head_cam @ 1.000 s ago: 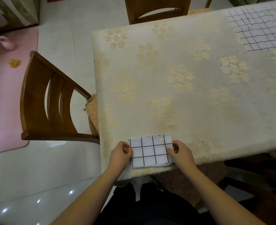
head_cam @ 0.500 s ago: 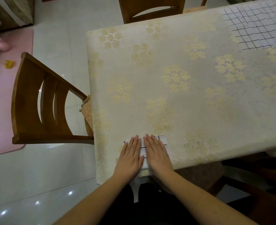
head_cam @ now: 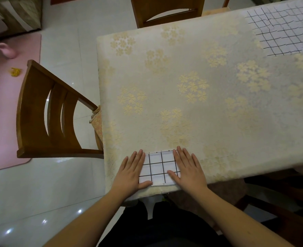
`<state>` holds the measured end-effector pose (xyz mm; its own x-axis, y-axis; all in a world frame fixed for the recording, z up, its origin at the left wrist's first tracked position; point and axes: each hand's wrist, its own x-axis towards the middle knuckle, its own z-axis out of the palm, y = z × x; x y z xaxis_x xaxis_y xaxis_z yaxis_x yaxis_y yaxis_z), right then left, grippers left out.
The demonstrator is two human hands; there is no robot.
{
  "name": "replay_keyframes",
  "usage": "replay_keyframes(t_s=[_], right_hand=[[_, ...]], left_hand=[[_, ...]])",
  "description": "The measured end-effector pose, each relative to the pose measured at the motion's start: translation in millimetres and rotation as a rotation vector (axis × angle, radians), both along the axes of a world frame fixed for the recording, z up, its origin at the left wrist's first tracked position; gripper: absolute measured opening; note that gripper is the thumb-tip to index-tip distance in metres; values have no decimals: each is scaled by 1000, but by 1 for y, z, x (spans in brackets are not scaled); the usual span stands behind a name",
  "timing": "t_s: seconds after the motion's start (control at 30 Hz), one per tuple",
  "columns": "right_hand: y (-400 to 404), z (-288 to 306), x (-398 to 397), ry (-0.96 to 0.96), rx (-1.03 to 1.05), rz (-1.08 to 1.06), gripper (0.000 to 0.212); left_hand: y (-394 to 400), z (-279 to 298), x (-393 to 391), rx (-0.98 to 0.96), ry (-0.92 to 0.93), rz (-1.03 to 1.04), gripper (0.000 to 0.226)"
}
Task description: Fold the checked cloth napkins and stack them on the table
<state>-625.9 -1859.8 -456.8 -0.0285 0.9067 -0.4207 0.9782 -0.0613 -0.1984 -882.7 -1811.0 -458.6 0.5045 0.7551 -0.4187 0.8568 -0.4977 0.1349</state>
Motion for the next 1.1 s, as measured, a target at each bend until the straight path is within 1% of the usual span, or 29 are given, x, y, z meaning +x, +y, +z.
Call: replay_keyframes(t_s=[0.1,0.3,0.37,0.43,0.5,0.53,0.6,0.7,0.8,0.87,1.0,1.1], right_hand=[[2,1,7,3,15,49,87],[8,9,17,54,-30,113,90],[9,14,18,100,-29,98,93],[9,21,20,134,-5,46,90],[9,31,21,166,23,-2,85],[8,38,19,203,39,-33,84],[6,55,14,270,49,-83,82],[6,82,-3,278,24,-93,69],[7,99,-28,273,30,-29,57],[7,103,-46,238,29,32,54],[1,108,-80,152,12,143,54],[-4,119,-102,126,-1,176,56]], left_hand=[[6,2,-7,-34,27,-30,113],[9,9,-3,-110,5,-10,113],[15,20,0,-187,-56,44,106],[22,36,4,-242,-201,177,95],[25,55,7,-216,-331,326,83],[25,64,8,-165,-331,354,74],[20,84,10,-73,-242,327,62],[6,114,12,-19,-180,309,59],[-13,135,5,55,-121,289,57],[-24,141,-6,101,-47,271,57],[-41,149,-32,79,44,270,60],[-56,156,-59,2,54,291,65]])
